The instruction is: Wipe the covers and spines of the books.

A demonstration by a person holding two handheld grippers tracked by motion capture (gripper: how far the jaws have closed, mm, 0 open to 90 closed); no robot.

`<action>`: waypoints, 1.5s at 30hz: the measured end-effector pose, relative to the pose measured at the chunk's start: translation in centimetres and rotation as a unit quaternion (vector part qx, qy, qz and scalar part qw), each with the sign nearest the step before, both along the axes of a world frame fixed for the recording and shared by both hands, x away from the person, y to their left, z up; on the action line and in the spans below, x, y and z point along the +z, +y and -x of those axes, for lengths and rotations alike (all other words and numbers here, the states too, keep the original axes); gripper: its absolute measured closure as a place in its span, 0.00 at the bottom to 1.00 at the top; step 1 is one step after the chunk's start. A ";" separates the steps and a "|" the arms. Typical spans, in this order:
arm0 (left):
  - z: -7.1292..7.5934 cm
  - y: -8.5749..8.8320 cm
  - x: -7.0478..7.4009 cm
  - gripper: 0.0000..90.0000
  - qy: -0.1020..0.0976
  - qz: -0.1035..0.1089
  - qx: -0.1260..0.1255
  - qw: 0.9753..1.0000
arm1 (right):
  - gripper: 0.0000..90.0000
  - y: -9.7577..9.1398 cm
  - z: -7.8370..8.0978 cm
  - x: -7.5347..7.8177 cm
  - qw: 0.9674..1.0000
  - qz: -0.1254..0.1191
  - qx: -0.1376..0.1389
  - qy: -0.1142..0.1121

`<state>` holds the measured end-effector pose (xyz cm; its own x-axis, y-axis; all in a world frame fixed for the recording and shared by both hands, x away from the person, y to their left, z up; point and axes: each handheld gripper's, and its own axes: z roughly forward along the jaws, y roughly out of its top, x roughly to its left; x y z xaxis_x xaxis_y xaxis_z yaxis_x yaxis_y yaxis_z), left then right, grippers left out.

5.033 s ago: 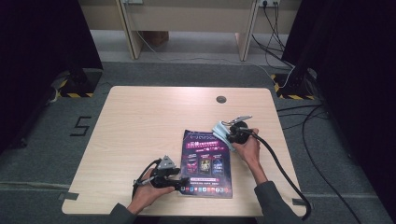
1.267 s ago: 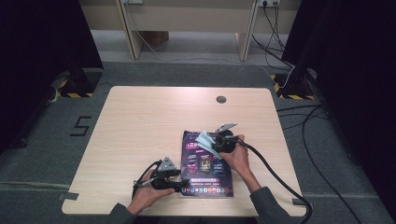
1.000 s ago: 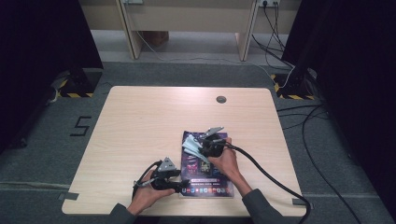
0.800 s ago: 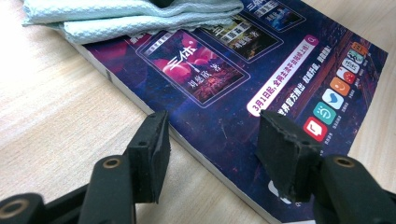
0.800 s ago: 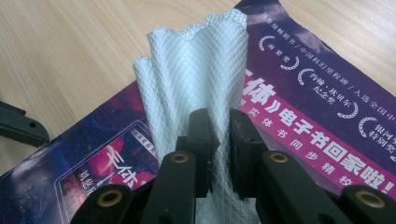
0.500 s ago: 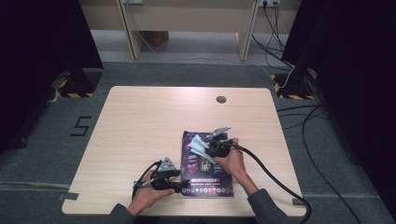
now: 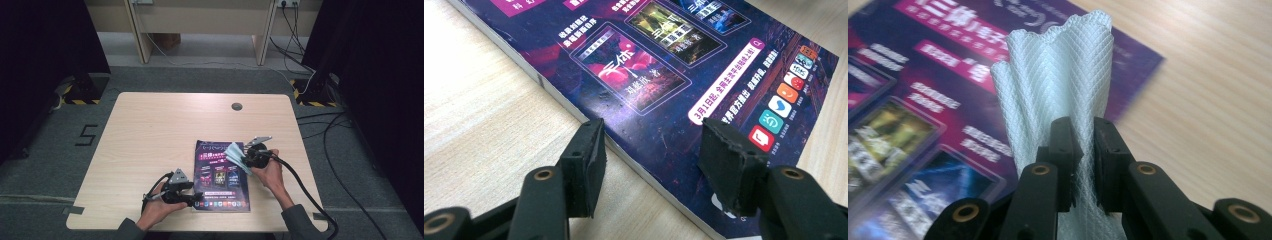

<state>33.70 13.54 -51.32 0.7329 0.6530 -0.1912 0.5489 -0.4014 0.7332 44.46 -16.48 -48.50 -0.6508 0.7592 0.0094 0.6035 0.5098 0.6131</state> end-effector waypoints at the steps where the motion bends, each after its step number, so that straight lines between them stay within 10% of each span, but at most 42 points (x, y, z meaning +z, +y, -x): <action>1: 0.0 0.0 0.0 0.48 0.000 0.000 0.000 1.000 | 0.90 1.2 0.3 0.0 1.000 0.001 0.010 0.001; 16: 0.1 0.0 0.0 0.48 -0.002 0.001 0.002 1.000 | 0.90 10.6 1.7 -0.4 0.995 -0.011 0.102 -0.001; 25: 0.7 0.4 0.1 0.48 0.005 0.001 0.002 1.000 | 0.90 8.5 1.4 -0.3 0.996 -0.008 0.086 0.004; 36: 2.2 1.0 0.2 0.48 0.012 -0.004 -0.008 1.000 | 0.89 -0.7 1.5 0.0 1.000 -0.005 0.001 0.005; 45: 2.9 1.0 0.2 0.50 0.010 -0.008 -0.015 1.000 | 0.89 0.9 2.1 0.0 1.000 0.004 0.013 0.002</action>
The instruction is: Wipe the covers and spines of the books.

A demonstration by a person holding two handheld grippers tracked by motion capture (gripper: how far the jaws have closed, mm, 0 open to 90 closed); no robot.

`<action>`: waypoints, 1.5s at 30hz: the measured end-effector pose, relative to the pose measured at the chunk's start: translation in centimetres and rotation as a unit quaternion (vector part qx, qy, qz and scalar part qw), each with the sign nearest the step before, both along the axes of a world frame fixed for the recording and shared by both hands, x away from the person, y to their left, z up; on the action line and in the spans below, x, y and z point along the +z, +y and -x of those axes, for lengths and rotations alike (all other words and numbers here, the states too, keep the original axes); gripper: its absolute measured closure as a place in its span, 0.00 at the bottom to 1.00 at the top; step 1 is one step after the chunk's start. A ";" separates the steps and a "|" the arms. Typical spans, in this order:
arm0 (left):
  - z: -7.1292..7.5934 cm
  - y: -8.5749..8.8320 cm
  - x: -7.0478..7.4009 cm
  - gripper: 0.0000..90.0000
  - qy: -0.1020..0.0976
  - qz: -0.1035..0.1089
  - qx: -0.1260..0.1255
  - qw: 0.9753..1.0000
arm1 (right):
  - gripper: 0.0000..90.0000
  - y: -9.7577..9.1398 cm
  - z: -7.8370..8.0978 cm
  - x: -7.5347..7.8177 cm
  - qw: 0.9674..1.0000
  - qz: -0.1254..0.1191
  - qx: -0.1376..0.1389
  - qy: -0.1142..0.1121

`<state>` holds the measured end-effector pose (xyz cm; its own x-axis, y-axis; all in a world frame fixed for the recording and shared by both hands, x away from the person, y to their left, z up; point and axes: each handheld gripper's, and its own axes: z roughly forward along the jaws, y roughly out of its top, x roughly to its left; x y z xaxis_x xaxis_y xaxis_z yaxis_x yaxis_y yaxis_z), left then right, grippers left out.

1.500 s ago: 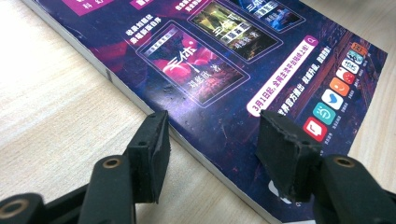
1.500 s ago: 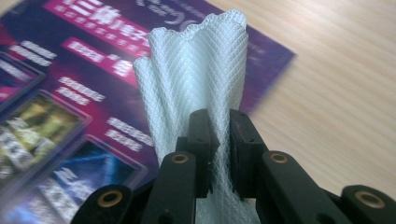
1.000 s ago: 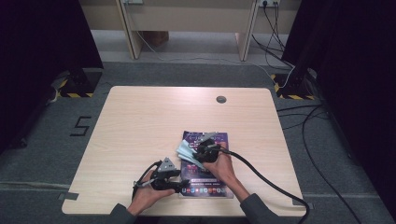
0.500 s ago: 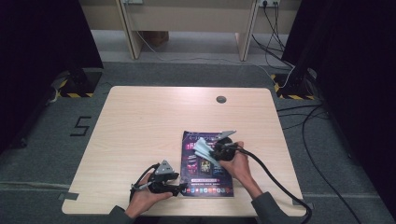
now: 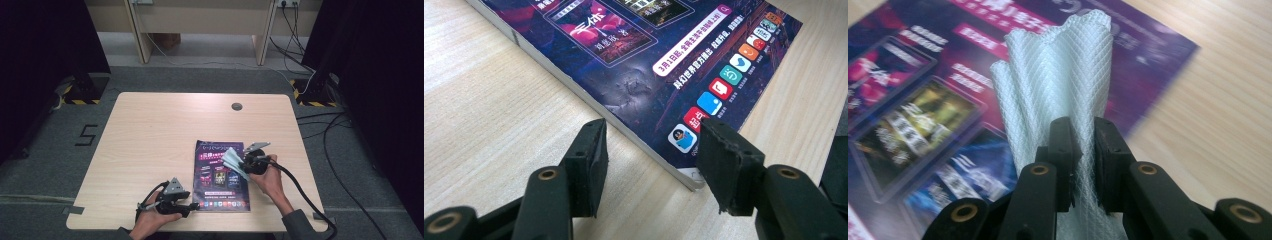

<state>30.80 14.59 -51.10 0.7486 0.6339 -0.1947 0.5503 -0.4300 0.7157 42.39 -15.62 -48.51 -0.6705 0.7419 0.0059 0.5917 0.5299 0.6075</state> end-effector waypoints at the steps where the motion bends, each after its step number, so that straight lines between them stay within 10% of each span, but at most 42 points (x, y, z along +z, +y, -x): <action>1: 0.0 0.0 0.0 0.50 0.000 0.000 0.000 1.000 | 0.89 0.4 0.0 0.0 1.000 0.001 0.008 -0.002; 12: 0.0 0.0 0.0 0.50 0.000 -0.004 -0.002 1.000 | 0.89 8.1 1.1 -0.3 0.997 -0.014 0.079 -0.001; 20: 0.0 -0.1 0.0 0.50 0.000 -0.004 -0.001 1.000 | 0.89 10.0 2.2 -0.5 0.993 -0.030 0.110 0.010; 27: 0.0 0.0 0.0 0.50 0.000 -0.003 -0.002 1.000 | 0.89 8.8 1.8 -0.4 0.994 -0.029 0.103 0.016; 38: 0.0 0.0 0.0 0.50 -0.001 -0.003 -0.002 1.000 | 0.89 -0.7 0.3 -0.1 1.000 -0.016 -0.011 0.009; 45: -0.1 -0.1 0.0 0.50 0.000 -0.003 -0.002 1.000 | 0.89 -0.7 0.8 0.0 1.000 -0.008 -0.011 0.004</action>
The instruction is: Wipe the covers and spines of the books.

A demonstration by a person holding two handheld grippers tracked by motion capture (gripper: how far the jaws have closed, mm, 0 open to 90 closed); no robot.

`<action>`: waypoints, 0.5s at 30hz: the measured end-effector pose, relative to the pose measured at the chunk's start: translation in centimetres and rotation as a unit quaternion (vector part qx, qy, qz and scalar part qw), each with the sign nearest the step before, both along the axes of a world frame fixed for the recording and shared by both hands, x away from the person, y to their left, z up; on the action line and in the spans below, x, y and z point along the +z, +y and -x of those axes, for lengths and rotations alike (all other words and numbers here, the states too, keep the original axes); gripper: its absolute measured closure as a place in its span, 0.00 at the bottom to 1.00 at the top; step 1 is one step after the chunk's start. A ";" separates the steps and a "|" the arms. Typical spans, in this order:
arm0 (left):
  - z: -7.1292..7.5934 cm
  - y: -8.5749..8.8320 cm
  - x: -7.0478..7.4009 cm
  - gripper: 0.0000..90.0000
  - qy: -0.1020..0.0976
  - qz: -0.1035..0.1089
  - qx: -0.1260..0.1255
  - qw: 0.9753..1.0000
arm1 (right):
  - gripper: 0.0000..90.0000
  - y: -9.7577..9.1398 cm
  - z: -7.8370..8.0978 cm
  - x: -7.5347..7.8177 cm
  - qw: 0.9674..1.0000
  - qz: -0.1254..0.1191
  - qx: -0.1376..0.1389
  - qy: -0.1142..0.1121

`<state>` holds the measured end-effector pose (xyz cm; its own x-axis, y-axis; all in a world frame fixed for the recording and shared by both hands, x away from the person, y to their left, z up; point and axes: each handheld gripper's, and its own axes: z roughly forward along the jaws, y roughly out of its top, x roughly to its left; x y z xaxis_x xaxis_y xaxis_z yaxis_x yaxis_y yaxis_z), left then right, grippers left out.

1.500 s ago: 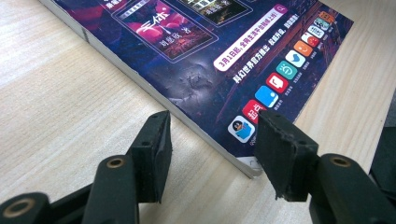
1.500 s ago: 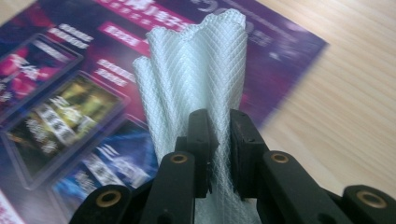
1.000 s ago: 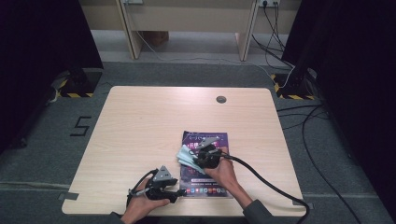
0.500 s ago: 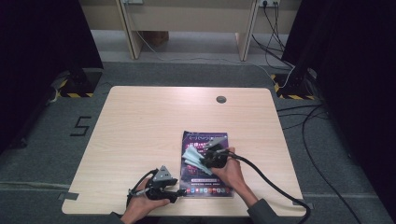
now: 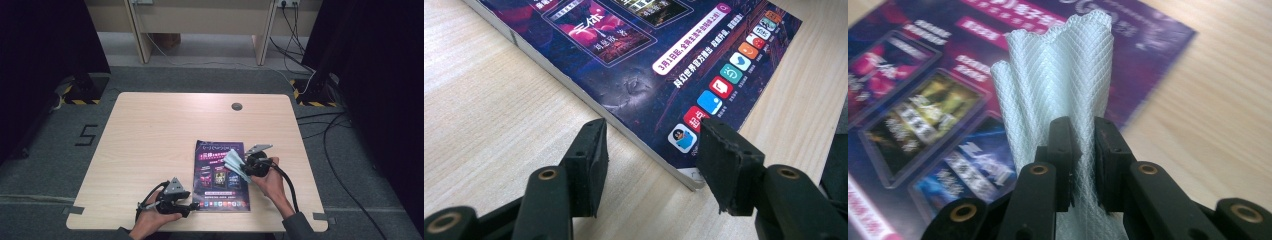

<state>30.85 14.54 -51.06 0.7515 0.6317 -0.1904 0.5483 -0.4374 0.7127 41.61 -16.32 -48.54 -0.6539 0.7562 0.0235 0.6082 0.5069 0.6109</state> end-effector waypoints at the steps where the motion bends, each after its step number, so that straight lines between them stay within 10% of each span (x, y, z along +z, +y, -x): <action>1: 0.0 0.0 0.0 0.50 0.001 0.000 -0.001 1.000 | 0.89 0.4 0.2 0.0 1.000 -0.001 0.007 -0.001; 15: 0.0 0.0 0.0 0.50 0.001 0.000 0.002 1.000 | 0.89 9.8 2.4 -0.3 0.994 -0.002 0.111 -0.005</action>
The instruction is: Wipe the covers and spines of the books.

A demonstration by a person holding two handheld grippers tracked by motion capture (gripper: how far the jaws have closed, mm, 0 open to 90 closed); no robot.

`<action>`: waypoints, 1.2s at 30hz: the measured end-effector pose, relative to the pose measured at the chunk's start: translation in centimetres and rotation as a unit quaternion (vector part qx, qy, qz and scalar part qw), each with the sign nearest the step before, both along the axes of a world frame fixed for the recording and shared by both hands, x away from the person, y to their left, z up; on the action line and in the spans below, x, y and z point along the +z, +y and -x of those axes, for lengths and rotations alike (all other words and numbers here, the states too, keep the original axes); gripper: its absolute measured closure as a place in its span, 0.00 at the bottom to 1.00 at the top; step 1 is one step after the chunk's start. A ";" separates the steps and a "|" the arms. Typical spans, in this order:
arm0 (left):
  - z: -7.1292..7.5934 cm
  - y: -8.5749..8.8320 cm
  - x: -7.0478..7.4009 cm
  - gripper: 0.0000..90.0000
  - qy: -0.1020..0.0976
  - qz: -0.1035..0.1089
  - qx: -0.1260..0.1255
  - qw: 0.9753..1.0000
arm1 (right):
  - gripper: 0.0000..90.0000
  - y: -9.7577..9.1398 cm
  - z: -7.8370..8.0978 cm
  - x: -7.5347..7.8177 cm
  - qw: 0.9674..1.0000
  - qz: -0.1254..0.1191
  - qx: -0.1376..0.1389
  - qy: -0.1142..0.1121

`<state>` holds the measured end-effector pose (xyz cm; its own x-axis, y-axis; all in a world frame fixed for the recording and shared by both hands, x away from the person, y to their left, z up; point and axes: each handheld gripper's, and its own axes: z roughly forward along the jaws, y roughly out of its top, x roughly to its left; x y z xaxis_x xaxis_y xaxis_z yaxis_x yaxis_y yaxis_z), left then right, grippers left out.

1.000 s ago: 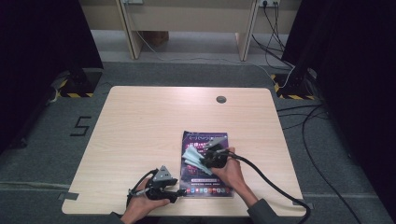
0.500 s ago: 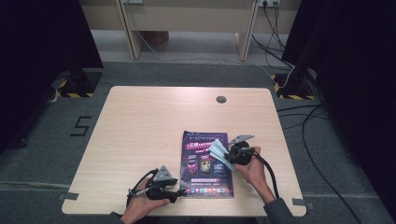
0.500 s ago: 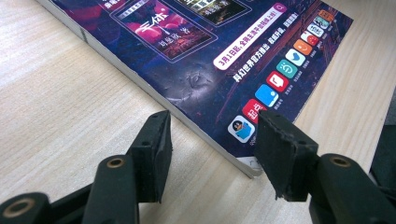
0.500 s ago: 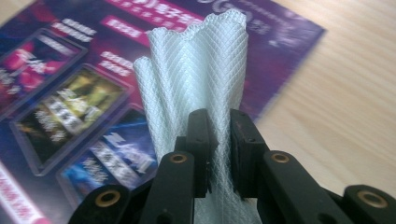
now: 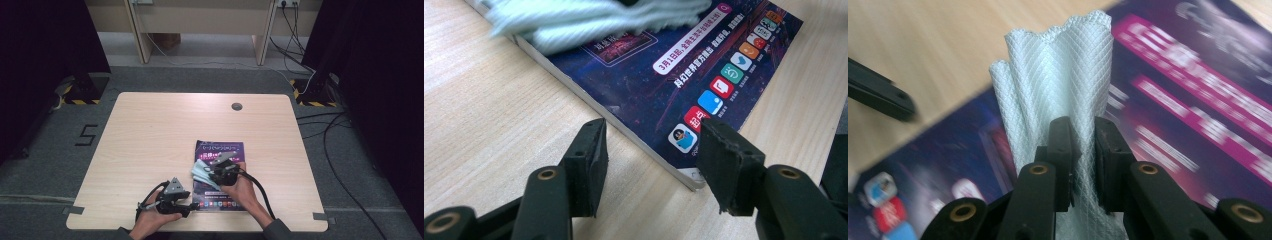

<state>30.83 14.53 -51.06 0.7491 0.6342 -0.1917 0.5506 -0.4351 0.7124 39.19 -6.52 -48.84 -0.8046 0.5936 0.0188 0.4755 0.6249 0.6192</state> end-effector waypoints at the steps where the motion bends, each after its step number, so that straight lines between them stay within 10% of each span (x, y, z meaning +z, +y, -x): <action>1: 0.0 0.0 0.0 0.50 0.000 0.000 0.000 1.000 | 0.89 0.4 0.1 0.0 1.000 0.000 0.006 -0.001; 10: 0.0 0.0 0.0 0.50 -0.001 0.001 0.000 1.000 | 0.89 0.7 0.2 -0.1 1.000 -0.010 0.014 0.009; 27: 0.0 0.0 0.0 0.50 -0.001 0.000 -0.001 1.000 | 0.88 -10.1 -1.6 0.3 0.994 -0.003 -0.105 0.011; 36: 0.0 0.0 0.0 0.50 0.000 0.000 -0.001 1.000 | 0.89 -10.0 -1.0 0.3 0.995 0.006 -0.103 0.006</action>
<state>30.86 14.54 -51.06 0.7508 0.6323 -0.1911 0.5489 -0.4363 0.7130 40.24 -16.51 -48.49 -0.6650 0.7465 0.0195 0.6014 0.5199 0.6066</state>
